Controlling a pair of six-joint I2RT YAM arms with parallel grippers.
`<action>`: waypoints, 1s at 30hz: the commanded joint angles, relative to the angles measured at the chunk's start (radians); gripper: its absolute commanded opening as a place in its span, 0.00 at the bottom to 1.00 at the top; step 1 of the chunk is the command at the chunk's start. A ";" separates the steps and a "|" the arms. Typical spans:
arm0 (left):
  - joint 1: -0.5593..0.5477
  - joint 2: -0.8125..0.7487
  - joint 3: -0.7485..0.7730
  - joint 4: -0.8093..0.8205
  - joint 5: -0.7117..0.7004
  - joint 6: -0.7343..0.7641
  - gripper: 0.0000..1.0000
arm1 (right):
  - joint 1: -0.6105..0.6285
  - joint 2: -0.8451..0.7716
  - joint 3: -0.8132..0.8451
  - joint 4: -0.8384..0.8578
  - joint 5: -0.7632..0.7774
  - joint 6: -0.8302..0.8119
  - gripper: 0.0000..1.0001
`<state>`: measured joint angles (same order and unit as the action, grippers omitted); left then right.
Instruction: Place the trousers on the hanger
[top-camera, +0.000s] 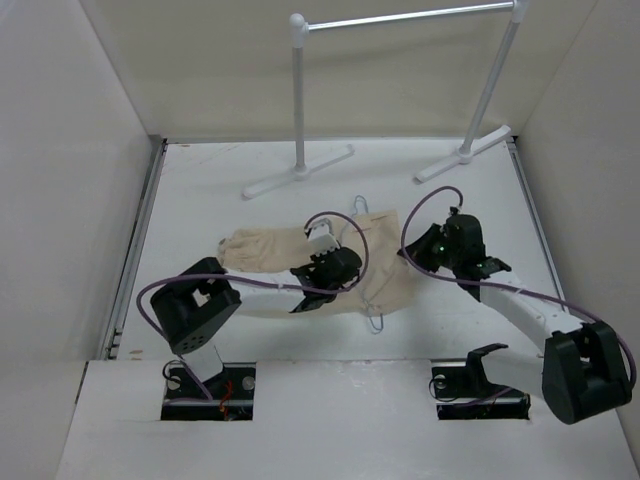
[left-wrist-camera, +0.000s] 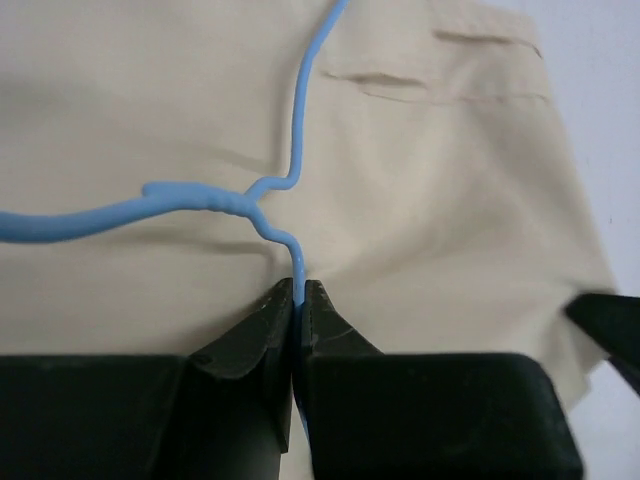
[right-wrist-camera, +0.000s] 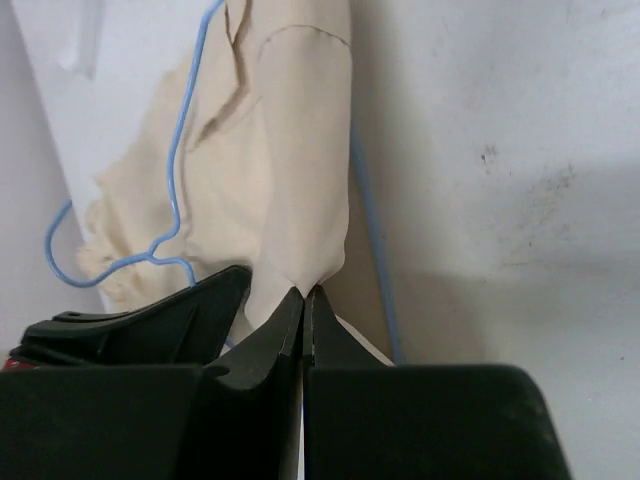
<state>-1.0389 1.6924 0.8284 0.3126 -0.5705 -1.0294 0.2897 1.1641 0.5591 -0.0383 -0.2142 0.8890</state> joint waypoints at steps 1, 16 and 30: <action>0.053 -0.124 -0.060 -0.018 -0.043 0.048 0.01 | -0.056 -0.043 0.062 -0.066 -0.008 -0.024 0.02; 0.155 -0.429 -0.204 -0.153 -0.008 0.269 0.01 | -0.143 0.046 0.038 -0.035 -0.004 -0.059 0.04; 0.070 -0.367 0.003 -0.202 -0.057 0.345 0.01 | -0.114 0.060 -0.002 -0.024 0.006 -0.065 0.21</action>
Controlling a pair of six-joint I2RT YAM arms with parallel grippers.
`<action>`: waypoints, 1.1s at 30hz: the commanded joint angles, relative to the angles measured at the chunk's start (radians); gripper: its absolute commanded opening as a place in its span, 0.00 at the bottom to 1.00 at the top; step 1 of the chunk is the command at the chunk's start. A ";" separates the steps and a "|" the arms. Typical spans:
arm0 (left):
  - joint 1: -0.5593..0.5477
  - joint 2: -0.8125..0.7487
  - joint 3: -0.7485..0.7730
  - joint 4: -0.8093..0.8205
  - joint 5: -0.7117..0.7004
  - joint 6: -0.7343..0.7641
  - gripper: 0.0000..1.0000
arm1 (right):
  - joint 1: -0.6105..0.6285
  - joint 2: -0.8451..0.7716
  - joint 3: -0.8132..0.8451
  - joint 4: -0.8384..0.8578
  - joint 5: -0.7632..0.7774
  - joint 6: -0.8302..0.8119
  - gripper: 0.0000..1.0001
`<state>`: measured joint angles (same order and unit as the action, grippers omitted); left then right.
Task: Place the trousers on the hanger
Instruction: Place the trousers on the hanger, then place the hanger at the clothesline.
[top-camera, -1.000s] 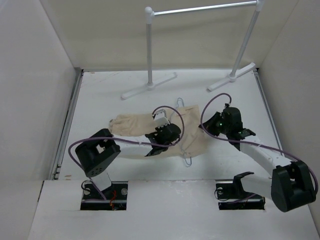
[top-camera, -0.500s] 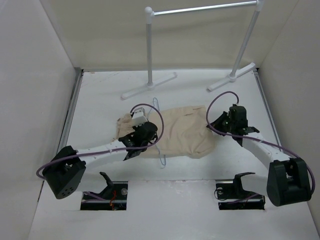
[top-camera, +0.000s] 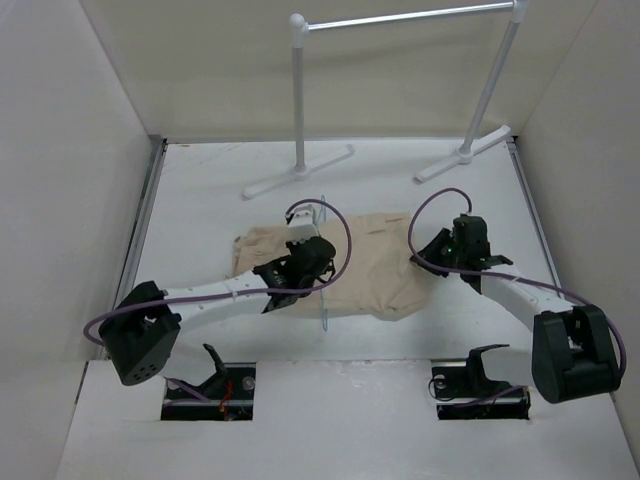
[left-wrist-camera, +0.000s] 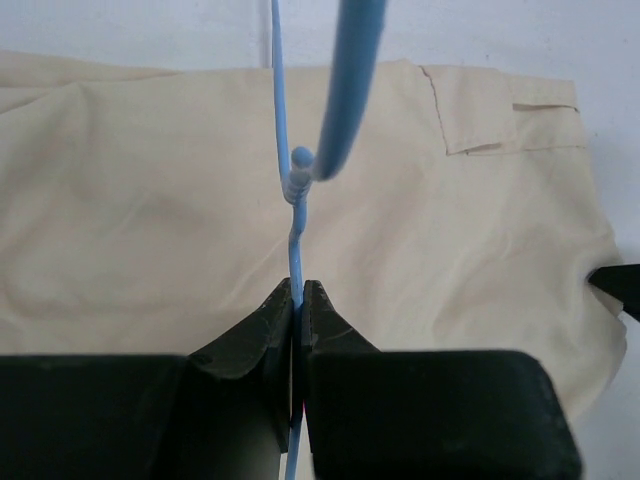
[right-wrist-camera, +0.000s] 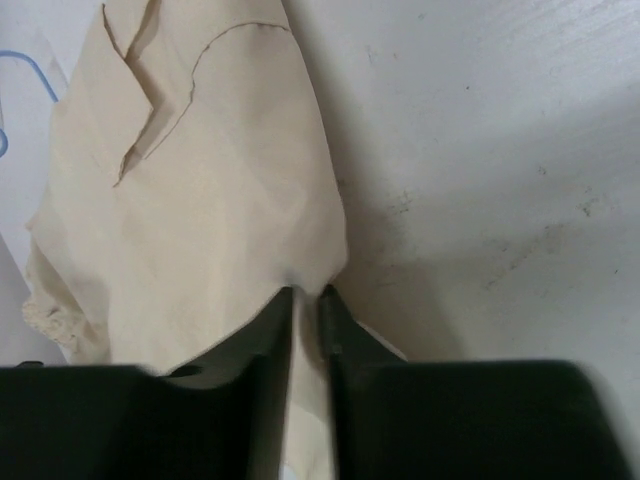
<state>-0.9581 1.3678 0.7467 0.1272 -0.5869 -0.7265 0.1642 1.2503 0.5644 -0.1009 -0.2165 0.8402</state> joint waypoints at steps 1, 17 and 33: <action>-0.015 -0.061 0.114 -0.047 -0.048 0.055 0.01 | 0.017 -0.054 -0.006 0.027 0.009 -0.018 0.30; -0.074 -0.109 0.847 -0.475 0.067 0.237 0.00 | 0.371 -0.551 0.524 -0.352 0.002 -0.147 0.64; -0.070 0.042 1.070 -0.514 0.151 0.234 0.00 | 0.792 -0.198 0.698 -0.128 0.183 -0.250 0.58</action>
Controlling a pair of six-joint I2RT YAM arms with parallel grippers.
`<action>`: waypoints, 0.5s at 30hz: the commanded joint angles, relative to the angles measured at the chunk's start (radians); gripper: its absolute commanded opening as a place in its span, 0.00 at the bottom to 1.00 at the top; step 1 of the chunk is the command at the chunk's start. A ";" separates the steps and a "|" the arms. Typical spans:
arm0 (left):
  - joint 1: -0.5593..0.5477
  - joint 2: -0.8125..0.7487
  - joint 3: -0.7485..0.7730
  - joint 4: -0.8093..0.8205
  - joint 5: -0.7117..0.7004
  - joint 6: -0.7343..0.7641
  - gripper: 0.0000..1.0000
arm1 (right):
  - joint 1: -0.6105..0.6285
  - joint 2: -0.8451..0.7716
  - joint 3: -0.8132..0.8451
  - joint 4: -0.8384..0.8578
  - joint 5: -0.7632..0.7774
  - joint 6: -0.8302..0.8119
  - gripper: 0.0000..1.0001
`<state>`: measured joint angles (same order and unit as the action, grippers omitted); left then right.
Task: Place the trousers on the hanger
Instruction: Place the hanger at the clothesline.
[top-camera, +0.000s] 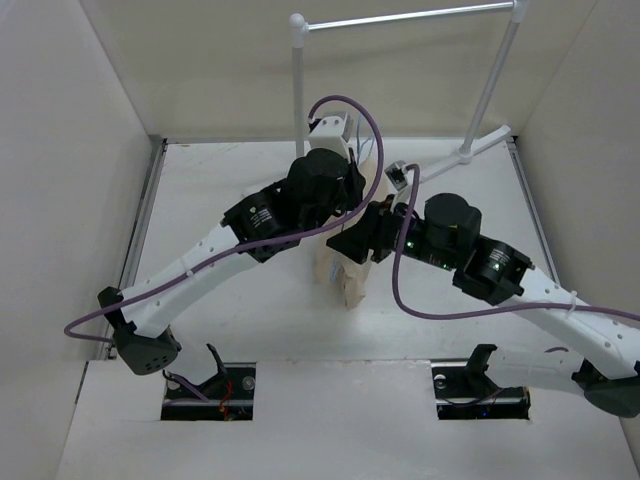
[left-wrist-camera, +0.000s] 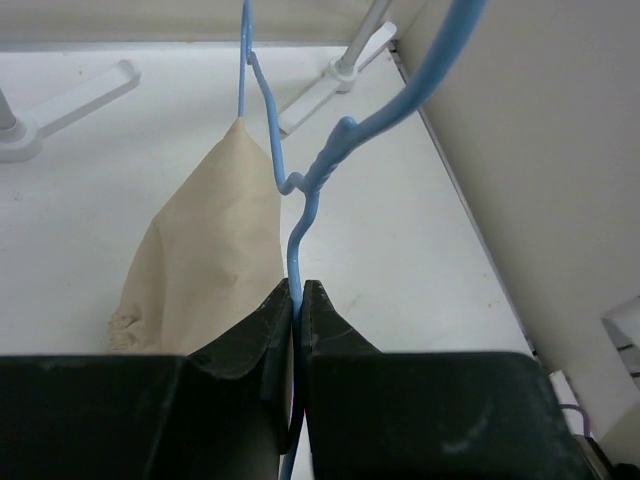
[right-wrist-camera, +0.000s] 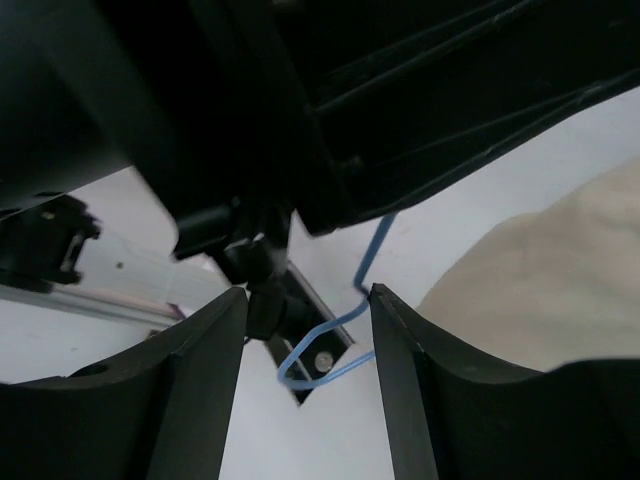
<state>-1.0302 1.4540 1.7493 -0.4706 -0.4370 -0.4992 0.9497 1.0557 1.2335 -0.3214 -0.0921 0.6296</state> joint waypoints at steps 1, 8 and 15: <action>0.000 -0.046 0.062 0.087 0.001 0.007 0.00 | 0.008 0.006 0.018 0.111 0.072 -0.047 0.57; 0.009 -0.057 0.053 0.090 0.001 0.005 0.00 | 0.039 0.007 -0.011 0.087 0.163 -0.062 0.52; 0.011 -0.061 0.041 0.102 0.009 0.004 0.00 | 0.037 0.020 -0.038 0.133 0.183 -0.016 0.20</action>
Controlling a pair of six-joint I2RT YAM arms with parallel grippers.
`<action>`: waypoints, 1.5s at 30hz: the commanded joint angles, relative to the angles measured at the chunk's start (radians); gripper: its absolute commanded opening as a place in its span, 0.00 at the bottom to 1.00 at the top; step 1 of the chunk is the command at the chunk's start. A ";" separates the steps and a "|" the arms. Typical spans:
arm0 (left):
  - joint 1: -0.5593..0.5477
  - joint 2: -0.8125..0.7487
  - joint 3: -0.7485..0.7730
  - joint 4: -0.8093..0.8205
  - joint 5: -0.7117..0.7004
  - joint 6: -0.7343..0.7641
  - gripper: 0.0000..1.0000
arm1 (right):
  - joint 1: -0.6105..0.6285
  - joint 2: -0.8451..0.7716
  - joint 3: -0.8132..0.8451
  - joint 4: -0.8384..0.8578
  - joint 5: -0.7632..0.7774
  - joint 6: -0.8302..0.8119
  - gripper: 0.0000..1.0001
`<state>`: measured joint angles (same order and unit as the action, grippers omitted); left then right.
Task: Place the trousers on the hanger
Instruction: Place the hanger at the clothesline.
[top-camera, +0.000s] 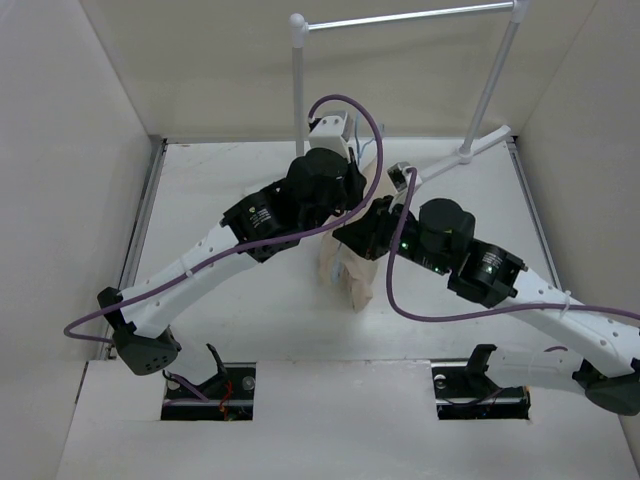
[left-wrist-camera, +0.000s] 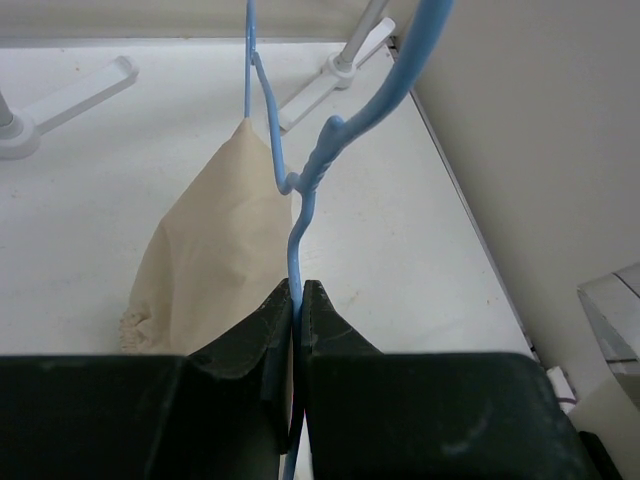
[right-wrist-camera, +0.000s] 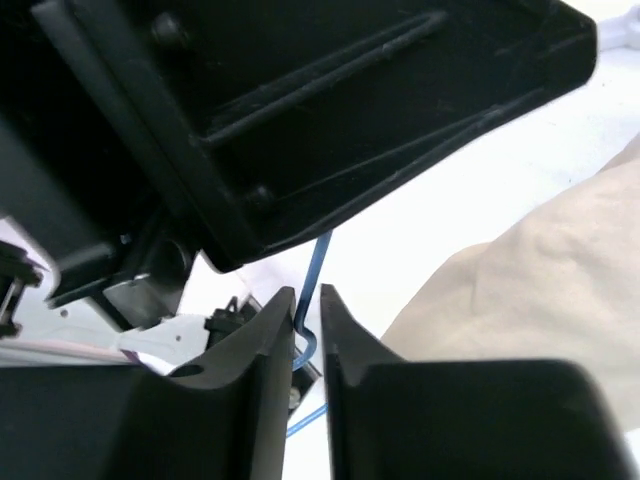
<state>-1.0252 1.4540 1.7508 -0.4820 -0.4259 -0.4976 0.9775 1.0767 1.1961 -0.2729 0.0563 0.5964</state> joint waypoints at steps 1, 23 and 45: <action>0.007 -0.063 0.038 0.114 -0.002 0.001 0.01 | 0.010 -0.004 -0.007 0.098 0.034 0.032 0.15; 0.089 -0.397 -0.230 0.184 -0.100 0.033 1.00 | -0.331 0.055 0.184 0.153 -0.219 0.065 0.01; 0.346 -0.708 -0.925 0.039 0.035 -0.268 1.00 | -0.921 0.716 0.984 -0.086 -0.550 -0.021 0.00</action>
<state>-0.6907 0.7780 0.8299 -0.4763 -0.4194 -0.7250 0.0868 1.8011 2.0880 -0.4164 -0.4259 0.6010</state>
